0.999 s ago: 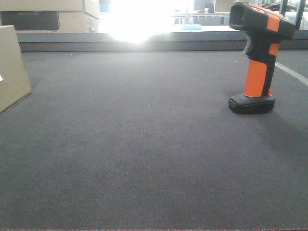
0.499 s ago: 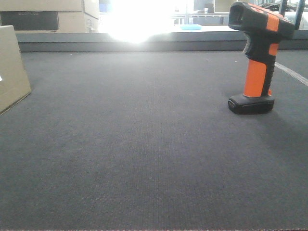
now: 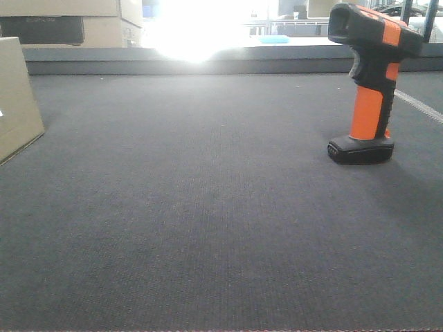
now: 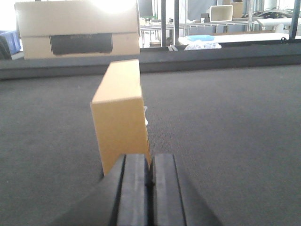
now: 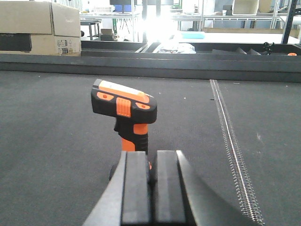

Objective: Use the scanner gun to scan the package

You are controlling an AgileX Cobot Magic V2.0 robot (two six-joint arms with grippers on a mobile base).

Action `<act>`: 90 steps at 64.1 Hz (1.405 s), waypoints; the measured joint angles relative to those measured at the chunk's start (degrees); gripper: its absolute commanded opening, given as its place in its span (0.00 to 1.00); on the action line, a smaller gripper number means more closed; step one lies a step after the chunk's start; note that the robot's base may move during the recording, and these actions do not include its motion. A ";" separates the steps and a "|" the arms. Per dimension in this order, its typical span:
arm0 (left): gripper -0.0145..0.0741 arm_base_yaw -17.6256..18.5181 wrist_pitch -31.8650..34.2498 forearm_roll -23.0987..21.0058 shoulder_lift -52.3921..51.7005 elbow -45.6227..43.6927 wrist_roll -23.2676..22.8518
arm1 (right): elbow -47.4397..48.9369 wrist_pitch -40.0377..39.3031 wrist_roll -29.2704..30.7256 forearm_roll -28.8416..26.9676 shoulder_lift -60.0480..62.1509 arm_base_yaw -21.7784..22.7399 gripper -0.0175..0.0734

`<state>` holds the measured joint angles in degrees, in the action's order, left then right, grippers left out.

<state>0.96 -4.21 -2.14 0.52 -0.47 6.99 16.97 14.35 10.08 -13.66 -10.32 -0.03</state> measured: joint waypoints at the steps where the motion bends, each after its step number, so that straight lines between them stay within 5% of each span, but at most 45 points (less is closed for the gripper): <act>1: 0.04 0.00 0.11 0.00 0.00 0.16 0.00 | 0.00 0.00 0.00 0.00 0.00 0.00 0.03; 64: 0.04 0.00 2.72 -0.34 -0.21 0.55 -0.05 | 0.00 0.12 0.00 0.00 0.00 0.00 0.03; 90: 0.04 0.00 2.72 -0.34 -0.21 0.55 -0.05 | -3.13 0.04 -5.00 6.30 2.34 5.36 0.03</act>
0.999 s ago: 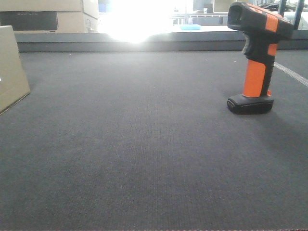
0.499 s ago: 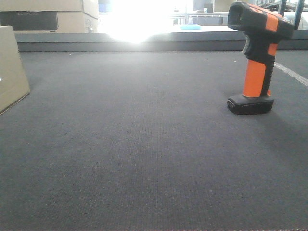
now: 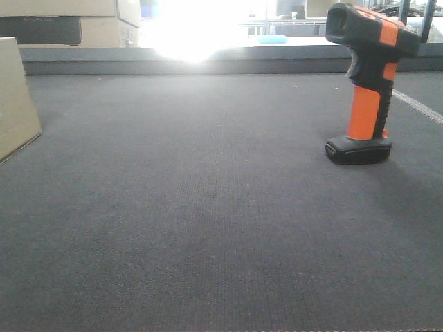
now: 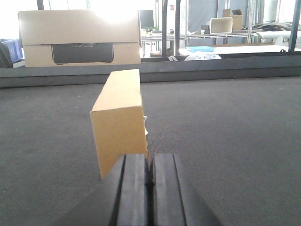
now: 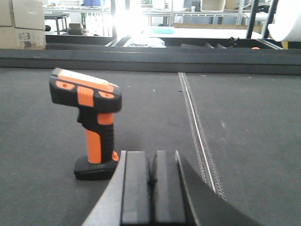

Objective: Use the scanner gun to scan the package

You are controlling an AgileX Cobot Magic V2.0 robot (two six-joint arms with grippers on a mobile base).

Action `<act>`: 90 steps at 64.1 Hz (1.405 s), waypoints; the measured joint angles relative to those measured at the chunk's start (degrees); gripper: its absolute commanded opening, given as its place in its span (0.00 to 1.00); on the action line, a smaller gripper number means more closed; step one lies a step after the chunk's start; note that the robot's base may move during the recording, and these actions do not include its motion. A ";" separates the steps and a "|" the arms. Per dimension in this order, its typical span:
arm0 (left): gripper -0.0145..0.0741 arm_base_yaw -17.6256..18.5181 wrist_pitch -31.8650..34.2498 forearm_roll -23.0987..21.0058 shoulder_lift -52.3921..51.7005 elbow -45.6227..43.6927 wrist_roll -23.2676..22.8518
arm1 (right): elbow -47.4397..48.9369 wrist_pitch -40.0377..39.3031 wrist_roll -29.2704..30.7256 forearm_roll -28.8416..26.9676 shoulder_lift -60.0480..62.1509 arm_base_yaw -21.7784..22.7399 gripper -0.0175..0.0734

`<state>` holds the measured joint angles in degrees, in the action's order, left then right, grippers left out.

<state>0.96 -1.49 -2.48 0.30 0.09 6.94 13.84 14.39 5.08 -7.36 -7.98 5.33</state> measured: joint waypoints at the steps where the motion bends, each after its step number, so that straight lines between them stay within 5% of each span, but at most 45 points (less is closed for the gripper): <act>1: 0.04 0.00 0.00 0.00 0.00 0.00 0.00 | -0.39 -0.01 -0.05 -0.01 0.30 0.15 0.03; 22: 0.04 0.00 0.09 0.00 0.00 0.00 0.00 | -13.63 -7.62 -0.14 0.23 7.39 0.98 0.03; 90: 0.04 0.00 0.09 0.00 0.00 0.00 0.00 | -13.72 -7.89 -0.14 0.23 7.74 0.98 0.03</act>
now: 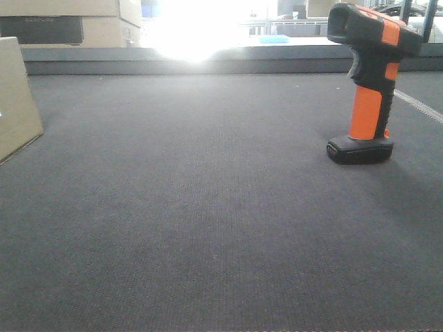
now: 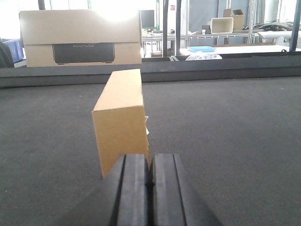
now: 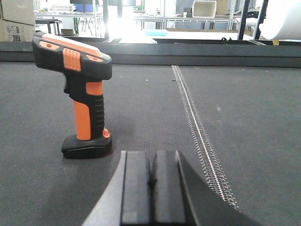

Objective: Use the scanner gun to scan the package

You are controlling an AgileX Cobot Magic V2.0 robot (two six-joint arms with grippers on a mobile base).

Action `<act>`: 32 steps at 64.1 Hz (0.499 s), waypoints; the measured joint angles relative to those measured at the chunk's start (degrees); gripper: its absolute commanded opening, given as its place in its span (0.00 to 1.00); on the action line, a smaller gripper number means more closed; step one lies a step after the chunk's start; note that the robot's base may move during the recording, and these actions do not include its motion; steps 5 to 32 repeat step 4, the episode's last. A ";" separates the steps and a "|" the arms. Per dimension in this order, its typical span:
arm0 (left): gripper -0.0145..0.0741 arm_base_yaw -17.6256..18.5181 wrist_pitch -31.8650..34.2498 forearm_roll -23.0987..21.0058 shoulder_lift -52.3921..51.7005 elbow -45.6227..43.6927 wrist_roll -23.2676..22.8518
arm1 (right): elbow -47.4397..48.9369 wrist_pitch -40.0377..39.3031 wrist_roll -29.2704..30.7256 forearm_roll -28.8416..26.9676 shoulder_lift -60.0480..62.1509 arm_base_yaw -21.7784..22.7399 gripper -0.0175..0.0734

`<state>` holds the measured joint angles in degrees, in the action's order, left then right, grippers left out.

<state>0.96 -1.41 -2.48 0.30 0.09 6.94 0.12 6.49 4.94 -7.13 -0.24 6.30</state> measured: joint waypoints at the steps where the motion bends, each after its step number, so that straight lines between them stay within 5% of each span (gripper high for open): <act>1: 0.04 0.00 0.00 0.00 0.00 0.00 0.00 | 0.00 0.00 0.00 0.00 0.00 0.00 0.03; 32: 0.04 0.00 0.00 0.00 0.00 0.00 0.00 | 0.00 0.00 0.00 0.00 0.00 0.00 0.03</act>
